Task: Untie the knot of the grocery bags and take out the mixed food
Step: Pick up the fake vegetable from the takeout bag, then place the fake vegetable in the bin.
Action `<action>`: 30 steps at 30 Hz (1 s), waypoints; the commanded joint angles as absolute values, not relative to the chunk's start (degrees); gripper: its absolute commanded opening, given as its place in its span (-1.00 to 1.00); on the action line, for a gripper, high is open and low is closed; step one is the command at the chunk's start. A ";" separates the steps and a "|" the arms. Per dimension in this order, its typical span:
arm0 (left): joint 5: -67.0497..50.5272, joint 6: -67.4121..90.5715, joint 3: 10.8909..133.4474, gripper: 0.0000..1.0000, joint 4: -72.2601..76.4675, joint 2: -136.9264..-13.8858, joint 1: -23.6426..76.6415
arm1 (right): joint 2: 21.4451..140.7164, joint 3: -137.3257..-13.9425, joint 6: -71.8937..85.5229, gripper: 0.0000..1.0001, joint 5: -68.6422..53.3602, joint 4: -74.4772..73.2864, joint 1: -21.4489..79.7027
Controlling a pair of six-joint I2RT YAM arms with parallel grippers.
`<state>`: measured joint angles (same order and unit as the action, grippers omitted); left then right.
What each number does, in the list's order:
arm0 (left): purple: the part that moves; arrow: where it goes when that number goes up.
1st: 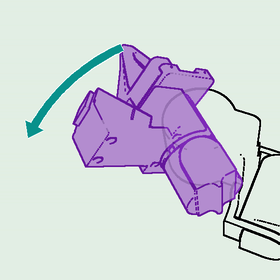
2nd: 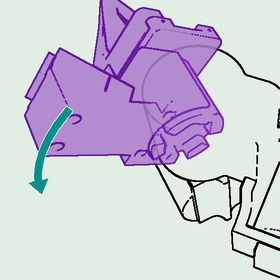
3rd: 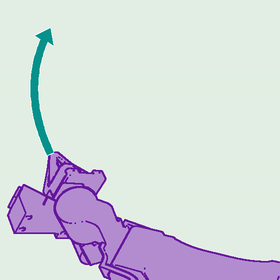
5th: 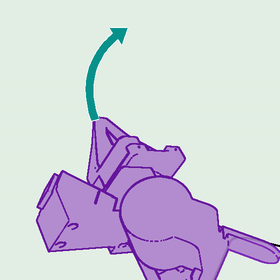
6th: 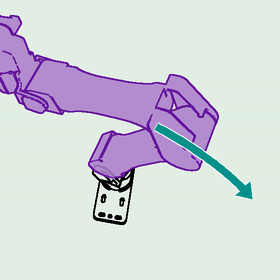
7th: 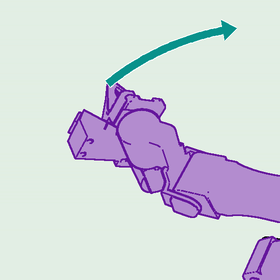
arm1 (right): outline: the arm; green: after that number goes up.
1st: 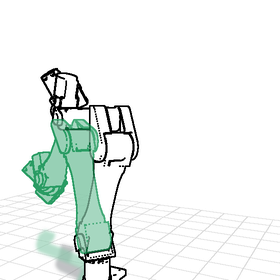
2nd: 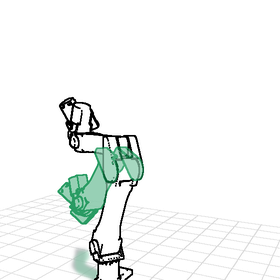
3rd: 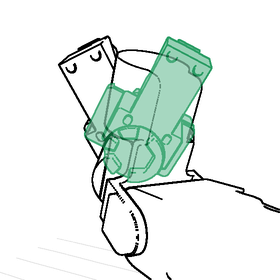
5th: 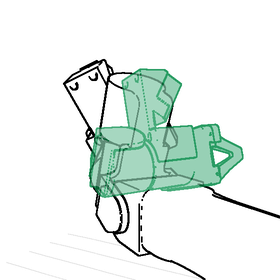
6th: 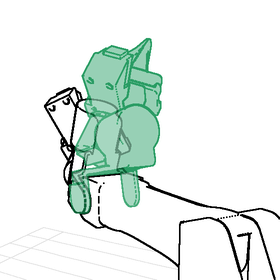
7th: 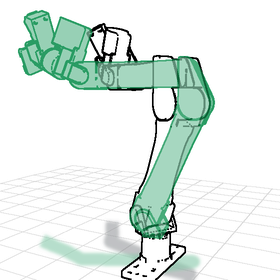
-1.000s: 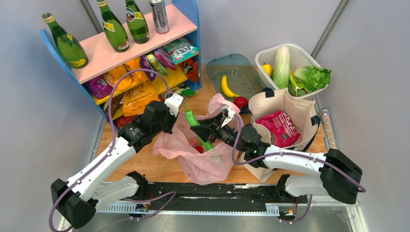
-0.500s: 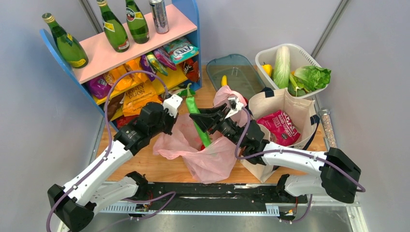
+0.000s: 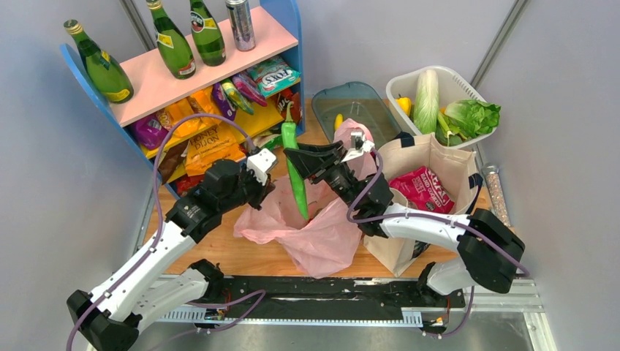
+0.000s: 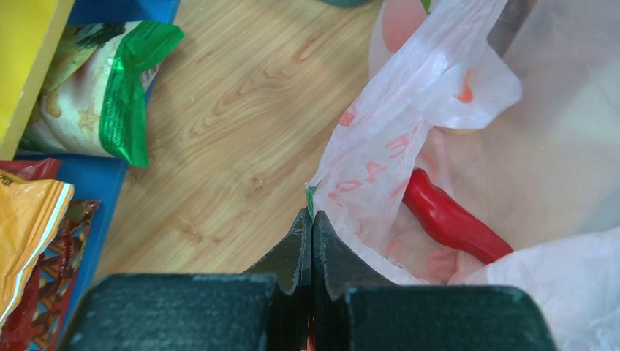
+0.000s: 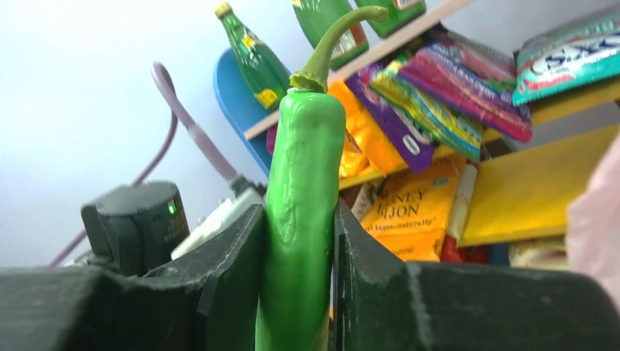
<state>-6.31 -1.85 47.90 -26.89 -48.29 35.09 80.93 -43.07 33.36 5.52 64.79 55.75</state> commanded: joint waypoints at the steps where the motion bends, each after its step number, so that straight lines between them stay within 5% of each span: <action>1: -10.59 -3.14 47.49 -1.00 -23.81 -47.13 34.86 | 81.86 -47.70 38.08 -1.00 5.96 72.38 54.03; 17: 1.35 1.80 53.94 -1.00 -20.05 -49.01 34.88 | 70.21 -42.82 48.53 -1.00 -11.06 44.87 52.03; 30: 3.93 -0.96 58.00 -1.00 -20.73 -53.62 34.84 | 71.55 -42.57 46.49 -1.00 -26.98 40.48 53.50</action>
<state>0.67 0.51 55.81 -21.67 -53.84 35.09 73.10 -40.53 48.99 -20.25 40.62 52.42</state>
